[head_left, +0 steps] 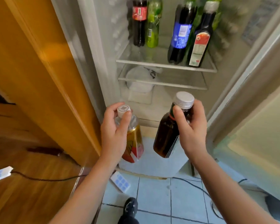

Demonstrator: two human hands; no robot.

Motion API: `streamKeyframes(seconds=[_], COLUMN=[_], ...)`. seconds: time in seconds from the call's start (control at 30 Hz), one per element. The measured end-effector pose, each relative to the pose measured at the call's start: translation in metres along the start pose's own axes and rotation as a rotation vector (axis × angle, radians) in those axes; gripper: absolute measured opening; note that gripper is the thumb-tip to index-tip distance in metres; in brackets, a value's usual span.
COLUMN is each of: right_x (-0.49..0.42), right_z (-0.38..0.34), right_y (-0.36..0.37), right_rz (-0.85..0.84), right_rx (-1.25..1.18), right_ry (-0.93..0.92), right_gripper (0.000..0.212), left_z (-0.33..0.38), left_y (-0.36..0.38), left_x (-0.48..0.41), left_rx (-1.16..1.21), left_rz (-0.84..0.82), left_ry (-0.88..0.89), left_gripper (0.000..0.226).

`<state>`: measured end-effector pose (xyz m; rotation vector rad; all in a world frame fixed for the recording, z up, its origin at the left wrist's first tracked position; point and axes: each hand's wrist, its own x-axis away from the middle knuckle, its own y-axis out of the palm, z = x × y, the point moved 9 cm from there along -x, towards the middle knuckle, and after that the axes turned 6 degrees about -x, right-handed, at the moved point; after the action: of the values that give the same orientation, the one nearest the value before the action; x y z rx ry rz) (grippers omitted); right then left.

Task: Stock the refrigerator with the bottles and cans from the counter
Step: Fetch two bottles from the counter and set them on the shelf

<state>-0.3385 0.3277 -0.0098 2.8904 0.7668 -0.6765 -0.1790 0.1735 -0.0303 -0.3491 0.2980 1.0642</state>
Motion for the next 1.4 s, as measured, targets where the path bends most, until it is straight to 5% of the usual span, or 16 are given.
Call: streamKeyframes(seconds=[0.33, 0.57, 1.23, 1.4], right_x=[-0.150, -0.236, -0.341, -0.326], right_z=[-0.034, -0.036, 0.039, 0.038], right_y=[0.077, 0.090, 0.133, 0.137], right_rz=[0.142, 0.187, 0.038, -0.047], right_rx=[0.046, 0.145, 0.199, 0.222], right_ry=[-0.147, -0.165, -0.125, -0.200], right_gripper=[0.021, 0.025, 0.033, 0.053], left_z=[0.037, 0.051, -0.009, -0.011], left_y=[0.018, 0.047, 0.111, 0.110], left_x=[-0.194, -0.282, -0.370, -0.370], left_rx=[0.123, 0.044, -0.069, -0.042], left_rz=[-0.076, 0.084, 0.188, 0.147], left_ry=[0.264, 0.331, 0.294, 0.286], left_gripper=[0.019, 0.024, 0.020, 0.023])
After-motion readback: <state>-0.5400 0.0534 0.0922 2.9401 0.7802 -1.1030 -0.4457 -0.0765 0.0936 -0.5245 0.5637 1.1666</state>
